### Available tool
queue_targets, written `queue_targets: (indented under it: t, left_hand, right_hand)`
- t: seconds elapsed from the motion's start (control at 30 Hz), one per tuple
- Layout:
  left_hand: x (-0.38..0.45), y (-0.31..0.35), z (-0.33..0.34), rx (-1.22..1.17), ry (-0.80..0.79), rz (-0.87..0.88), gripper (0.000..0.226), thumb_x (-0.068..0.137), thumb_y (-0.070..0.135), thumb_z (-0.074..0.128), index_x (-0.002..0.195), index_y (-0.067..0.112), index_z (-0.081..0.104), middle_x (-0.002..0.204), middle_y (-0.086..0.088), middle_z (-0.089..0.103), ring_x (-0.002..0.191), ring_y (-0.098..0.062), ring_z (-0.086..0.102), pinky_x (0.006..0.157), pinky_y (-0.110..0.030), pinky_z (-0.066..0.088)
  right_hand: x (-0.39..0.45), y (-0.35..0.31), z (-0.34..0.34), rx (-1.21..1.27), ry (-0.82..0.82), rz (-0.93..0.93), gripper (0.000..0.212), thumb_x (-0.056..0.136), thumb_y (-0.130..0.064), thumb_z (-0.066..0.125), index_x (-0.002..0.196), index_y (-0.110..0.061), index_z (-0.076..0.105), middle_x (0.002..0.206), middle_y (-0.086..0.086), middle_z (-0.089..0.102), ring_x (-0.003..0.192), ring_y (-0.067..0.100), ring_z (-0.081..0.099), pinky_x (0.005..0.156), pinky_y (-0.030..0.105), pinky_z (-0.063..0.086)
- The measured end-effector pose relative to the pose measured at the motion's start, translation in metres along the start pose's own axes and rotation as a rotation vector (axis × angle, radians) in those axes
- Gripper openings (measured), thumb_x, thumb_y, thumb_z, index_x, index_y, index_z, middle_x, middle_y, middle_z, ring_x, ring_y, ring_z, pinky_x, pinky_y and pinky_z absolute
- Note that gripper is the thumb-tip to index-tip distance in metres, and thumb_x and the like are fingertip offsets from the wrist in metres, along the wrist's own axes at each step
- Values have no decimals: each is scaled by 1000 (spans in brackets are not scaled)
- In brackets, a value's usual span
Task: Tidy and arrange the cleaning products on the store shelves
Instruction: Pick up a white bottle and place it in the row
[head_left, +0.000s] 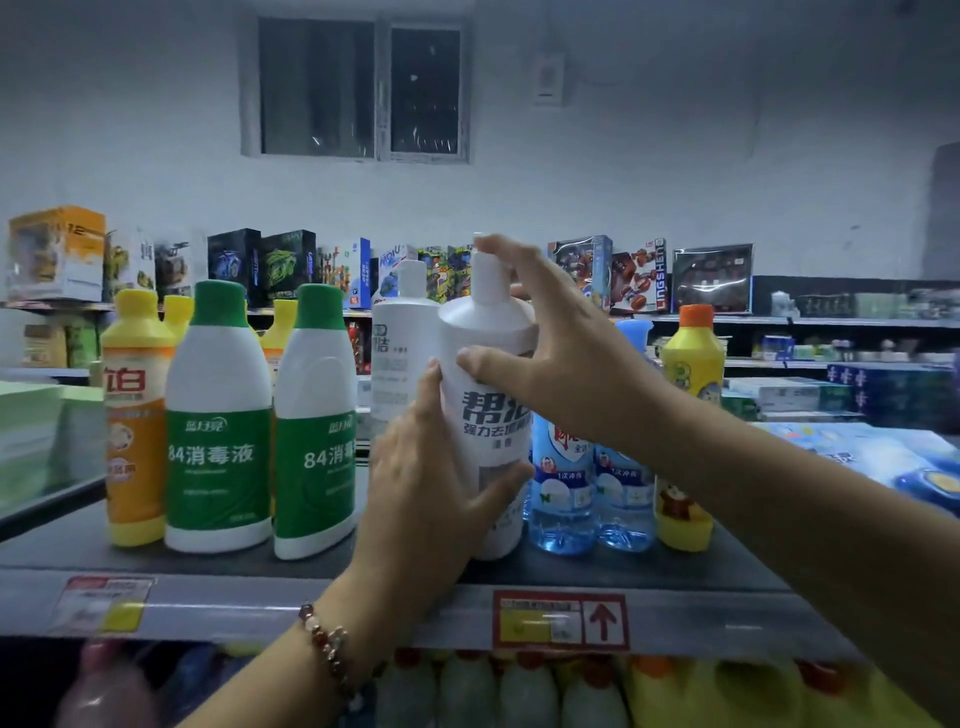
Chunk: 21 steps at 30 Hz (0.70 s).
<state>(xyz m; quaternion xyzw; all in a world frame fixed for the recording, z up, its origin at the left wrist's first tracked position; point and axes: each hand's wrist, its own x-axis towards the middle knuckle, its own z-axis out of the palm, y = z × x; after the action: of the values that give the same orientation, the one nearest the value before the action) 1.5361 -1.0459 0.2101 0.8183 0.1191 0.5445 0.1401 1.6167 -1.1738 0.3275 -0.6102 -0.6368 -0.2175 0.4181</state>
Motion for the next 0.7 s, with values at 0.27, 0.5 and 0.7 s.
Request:
queue_targets:
  t: [0.27, 0.5, 0.7]
  left_hand:
    - [-14, -9, -13, -531, 101, -211, 60, 67, 23, 85, 115, -2, 59, 96, -5, 73, 86, -17, 72, 64, -21, 55]
    - [-62, -11, -66, -1008, 230, -390, 82, 76, 43, 76, 139, 5, 41, 113, -16, 58, 107, -32, 63, 91, -56, 55]
    - [-159, -11, -88, -1346, 314, -907, 62, 76, 75, 45, 92, 28, 82, 103, -16, 77, 94, -33, 75, 84, -53, 61]
  right_hand:
    - [-42, -28, 9, 76, -234, -74, 98, 87, -36, 74, 156, -50, 5, 157, -29, 25, 142, -11, 25, 114, 13, 27]
    - [-92, -15, 41, 244, -519, 275, 102, 71, -53, 84, 151, -58, 21, 146, -25, 49, 127, -4, 53, 104, 29, 51]
    - [-177, -50, 114, 580, -760, 509, 78, 71, -44, 89, 131, -61, 42, 124, -23, 64, 110, 3, 66, 92, 38, 58]
